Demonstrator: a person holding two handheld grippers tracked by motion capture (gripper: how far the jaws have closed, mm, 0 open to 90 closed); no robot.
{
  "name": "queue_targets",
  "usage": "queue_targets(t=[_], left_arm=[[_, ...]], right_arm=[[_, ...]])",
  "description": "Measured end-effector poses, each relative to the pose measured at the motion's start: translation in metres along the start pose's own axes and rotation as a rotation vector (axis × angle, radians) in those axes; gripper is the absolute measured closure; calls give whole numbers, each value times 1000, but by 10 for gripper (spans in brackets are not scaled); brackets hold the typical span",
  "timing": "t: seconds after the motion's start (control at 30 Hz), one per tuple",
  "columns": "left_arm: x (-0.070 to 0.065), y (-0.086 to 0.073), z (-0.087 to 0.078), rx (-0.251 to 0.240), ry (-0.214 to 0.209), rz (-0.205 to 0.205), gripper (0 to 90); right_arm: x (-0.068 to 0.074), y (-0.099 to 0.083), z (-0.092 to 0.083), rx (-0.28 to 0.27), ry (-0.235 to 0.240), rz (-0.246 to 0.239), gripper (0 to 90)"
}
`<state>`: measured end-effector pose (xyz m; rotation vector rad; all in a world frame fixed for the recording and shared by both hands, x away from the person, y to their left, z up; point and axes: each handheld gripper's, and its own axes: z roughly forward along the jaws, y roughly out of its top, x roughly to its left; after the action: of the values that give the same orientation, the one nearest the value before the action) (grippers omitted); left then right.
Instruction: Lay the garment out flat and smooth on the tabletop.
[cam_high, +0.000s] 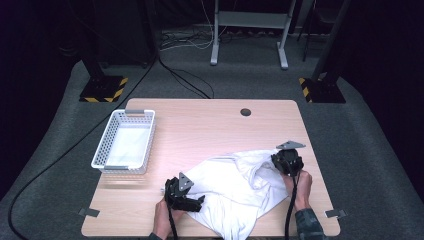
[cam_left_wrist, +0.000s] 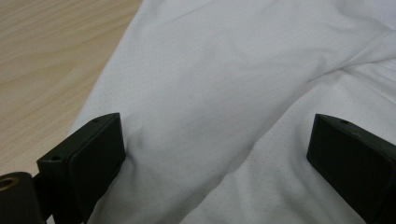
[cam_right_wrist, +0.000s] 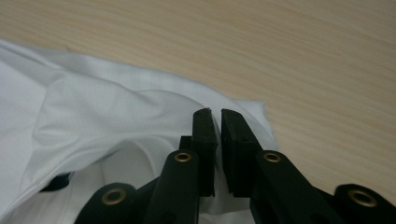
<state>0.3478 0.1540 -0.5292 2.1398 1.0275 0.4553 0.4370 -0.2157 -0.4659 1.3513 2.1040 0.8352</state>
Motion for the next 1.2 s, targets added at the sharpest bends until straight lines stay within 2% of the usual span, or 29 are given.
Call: queue_targets(t=[0.07, 0.13, 0.17, 0.2, 0.27, 0.37, 0.4, 0.47, 0.53, 0.6, 0.67, 0.77, 1.0, 1.13, 1.2], left_arm=[[0, 0, 0, -1, 0, 0, 40], [0, 0, 0, -1, 1, 0, 40], [0, 0, 0, -1, 1, 1, 40], [0, 0, 0, -1, 1, 0, 40], [0, 0, 0, 0, 1, 1, 40], [0, 0, 0, -1, 2, 1, 40], [0, 0, 0, -1, 1, 1, 40], [0, 0, 0, -1, 1, 1, 40], [0, 0, 0, 0, 1, 1, 40], [0, 0, 0, 0, 1, 1, 40], [0, 0, 0, 0, 1, 1, 40], [0, 0, 0, 0, 1, 1, 40], [0, 0, 0, 0, 1, 2, 40], [0, 0, 0, -1, 2, 1, 40], [0, 0, 0, -1, 2, 1, 40]], right_arm=[[-5, 6, 1, 9, 4, 21, 779], [-4, 7, 0, 15, 15, 24, 679], [-3, 5, -2, 14, 26, 30, 640], [-1, 2, -5, 7, 58, 31, 618], [6, -7, -9, 4, 87, 11, 514], [18, -17, -7, 50, 94, -26, 408], [21, -19, -3, 69, 80, -31, 397], [23, -23, 7, 111, 40, -47, 463], [20, -24, 16, 134, 37, -38, 632], [15, -23, 21, 117, 19, -41, 800], [8, -17, 27, 126, 24, -15, 841], [-1, -4, 35, 126, 7, 4, 845], [-16, 26, 43, 86, -73, 39, 824], [-18, 33, 39, 84, -84, 48, 652], [-18, 30, 30, 61, -62, 73, 591]])
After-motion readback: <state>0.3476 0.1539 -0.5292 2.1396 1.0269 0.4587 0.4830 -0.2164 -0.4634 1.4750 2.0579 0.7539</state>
